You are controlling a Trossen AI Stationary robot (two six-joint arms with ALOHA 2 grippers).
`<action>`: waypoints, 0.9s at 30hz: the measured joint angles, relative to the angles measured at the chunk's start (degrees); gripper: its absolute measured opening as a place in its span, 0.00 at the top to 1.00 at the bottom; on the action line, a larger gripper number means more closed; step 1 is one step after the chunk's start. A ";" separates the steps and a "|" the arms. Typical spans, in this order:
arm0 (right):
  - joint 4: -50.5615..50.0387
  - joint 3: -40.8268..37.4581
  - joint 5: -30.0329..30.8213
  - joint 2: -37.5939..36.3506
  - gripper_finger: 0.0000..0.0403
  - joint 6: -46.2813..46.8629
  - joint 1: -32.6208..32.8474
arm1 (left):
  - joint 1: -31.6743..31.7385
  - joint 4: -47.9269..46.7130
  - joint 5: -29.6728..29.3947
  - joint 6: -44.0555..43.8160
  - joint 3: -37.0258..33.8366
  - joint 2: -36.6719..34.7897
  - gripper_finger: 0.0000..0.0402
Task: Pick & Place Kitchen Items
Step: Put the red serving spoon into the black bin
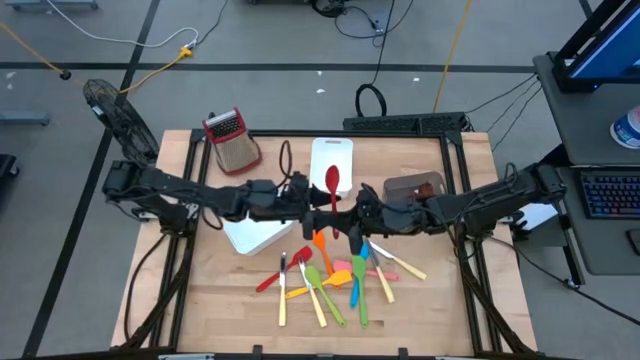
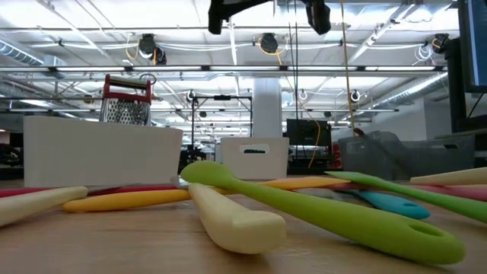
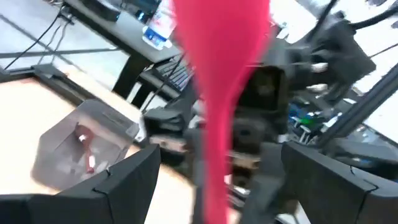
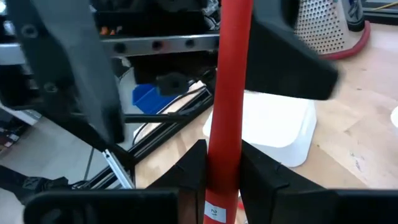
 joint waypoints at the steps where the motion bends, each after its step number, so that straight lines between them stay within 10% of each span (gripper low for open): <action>1: -0.02 0.00 -0.02 0.00 0.85 0.00 0.00 | 0.18 -1.35 -0.01 -0.47 0.19 0.02 0.15; 9: 0.06 -0.03 2.10 0.09 0.85 0.24 -0.02 | 1.26 -9.13 -0.48 -4.84 1.12 0.03 0.22; 22: 0.19 -0.07 3.68 0.92 0.84 -0.69 -0.13 | 4.24 -7.09 4.50 -5.72 1.13 -0.07 0.93; 27: -1.11 -0.07 0.78 0.87 0.76 -1.25 -0.14 | 4.89 -7.03 6.30 -5.87 1.13 -0.06 0.93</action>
